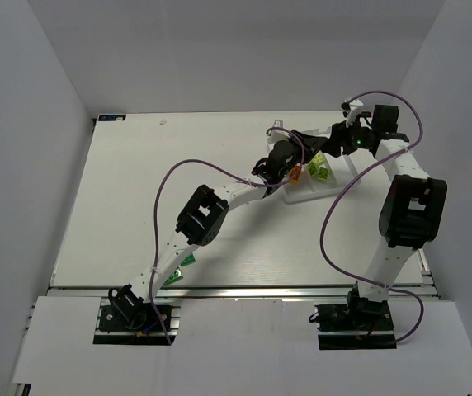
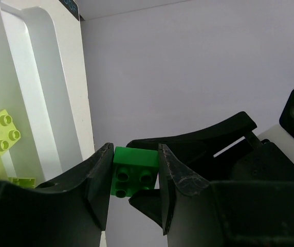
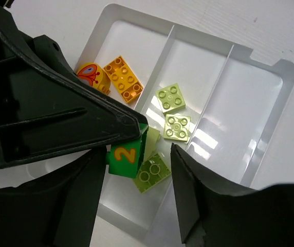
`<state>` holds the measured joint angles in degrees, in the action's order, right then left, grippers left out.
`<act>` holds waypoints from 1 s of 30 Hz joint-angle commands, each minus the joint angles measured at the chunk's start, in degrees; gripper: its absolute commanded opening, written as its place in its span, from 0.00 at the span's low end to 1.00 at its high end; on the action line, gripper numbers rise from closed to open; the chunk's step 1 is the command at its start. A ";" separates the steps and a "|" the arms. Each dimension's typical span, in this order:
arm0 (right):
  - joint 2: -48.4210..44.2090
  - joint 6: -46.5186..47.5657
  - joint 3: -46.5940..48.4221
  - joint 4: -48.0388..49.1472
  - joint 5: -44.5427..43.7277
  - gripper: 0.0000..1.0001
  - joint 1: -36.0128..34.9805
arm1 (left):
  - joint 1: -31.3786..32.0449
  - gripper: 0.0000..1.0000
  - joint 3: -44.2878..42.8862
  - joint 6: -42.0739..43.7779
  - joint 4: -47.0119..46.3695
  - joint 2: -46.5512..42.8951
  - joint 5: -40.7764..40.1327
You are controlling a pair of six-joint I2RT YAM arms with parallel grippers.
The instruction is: Sort the legos into containers by color
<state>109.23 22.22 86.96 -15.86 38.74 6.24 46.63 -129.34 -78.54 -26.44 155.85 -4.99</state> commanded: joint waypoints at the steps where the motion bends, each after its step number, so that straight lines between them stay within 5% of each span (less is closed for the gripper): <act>1: 0.54 -0.25 2.34 4.69 -0.07 0.57 -0.53 | 0.65 0.00 0.58 -0.73 -1.42 -6.70 1.04; 5: 1.86 0.55 3.74 2.68 0.37 0.31 -0.27 | 0.65 0.00 0.32 -1.17 -1.60 -6.52 0.86; 11: 2.48 0.46 3.57 3.55 0.02 0.13 -0.26 | 0.65 0.03 0.31 -2.49 -2.57 -6.17 1.48; 15: 2.92 -0.59 4.27 3.99 -3.31 0.08 0.35 | 0.65 0.58 0.58 -2.32 -2.39 -6.79 0.60; 18: 3.27 -1.56 5.06 3.64 -5.78 0.08 1.75 | -0.05 0.68 1.72 -1.79 -2.74 -7.75 0.34; 26: 6.60 0.02 9.09 -1.44 -8.68 0.11 2.90 | -3.73 0.68 3.92 10.59 6.46 -15.47 -0.46; 30: 9.77 1.77 12.35 -6.55 -10.00 0.18 2.64 | -5.15 0.42 12.57 17.09 16.04 -23.21 0.68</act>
<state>117.19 22.13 96.01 -18.37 30.24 9.34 43.16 -121.58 -68.99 -17.52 143.87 -5.15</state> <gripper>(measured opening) 0.338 0.457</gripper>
